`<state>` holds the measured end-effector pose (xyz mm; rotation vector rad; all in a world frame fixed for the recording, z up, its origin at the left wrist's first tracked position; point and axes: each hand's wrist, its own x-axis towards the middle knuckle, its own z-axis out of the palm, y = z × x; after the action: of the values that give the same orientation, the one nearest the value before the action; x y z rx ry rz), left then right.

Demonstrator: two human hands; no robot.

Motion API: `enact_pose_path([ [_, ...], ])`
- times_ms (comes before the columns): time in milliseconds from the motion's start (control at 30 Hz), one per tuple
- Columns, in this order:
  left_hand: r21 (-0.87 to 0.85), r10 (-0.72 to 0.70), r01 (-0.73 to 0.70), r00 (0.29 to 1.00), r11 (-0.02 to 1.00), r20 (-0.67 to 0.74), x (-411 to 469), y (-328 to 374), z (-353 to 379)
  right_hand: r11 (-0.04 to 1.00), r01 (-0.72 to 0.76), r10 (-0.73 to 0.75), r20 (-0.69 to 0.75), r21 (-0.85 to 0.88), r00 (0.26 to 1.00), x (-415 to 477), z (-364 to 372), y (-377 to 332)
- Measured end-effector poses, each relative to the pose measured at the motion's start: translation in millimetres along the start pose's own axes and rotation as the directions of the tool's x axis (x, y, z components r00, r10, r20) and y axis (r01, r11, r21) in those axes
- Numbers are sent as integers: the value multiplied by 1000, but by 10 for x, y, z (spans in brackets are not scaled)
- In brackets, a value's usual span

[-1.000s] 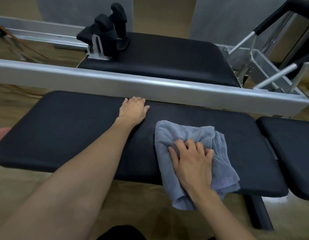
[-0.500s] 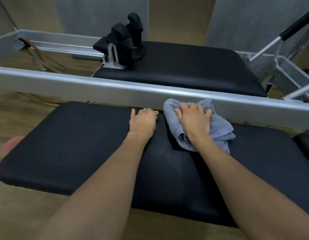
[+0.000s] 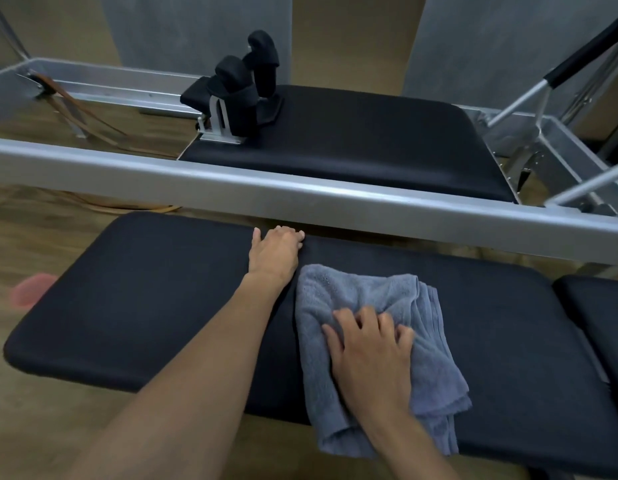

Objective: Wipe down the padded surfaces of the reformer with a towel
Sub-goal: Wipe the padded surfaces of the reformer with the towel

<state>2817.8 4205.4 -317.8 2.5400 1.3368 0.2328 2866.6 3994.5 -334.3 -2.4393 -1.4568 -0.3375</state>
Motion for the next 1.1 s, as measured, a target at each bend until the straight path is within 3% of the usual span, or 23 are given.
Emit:
enact_pose_path([
  [167,-33,10,-10,1000,999,1,64,-66,34,998,69,-69,4,-11,998,483,134,35],
  [333,-77,-24,19,998,997,-57,122,-108,28,999,9,-10,17,40,1000,1325,526,-23],
  [533,61,-65,66,998,996,-28,-3,-222,-64,998,-6,-7,195,65,981,1910,658,-54],
  [767,129,-218,209,974,969,62,-129,-559,-360,993,63,-66,22,97,998,1177,378,-179],
  [1100,107,-92,87,995,990,36,-78,-1087,-413,997,66,-65,-13,32,998,56,69,-647],
])
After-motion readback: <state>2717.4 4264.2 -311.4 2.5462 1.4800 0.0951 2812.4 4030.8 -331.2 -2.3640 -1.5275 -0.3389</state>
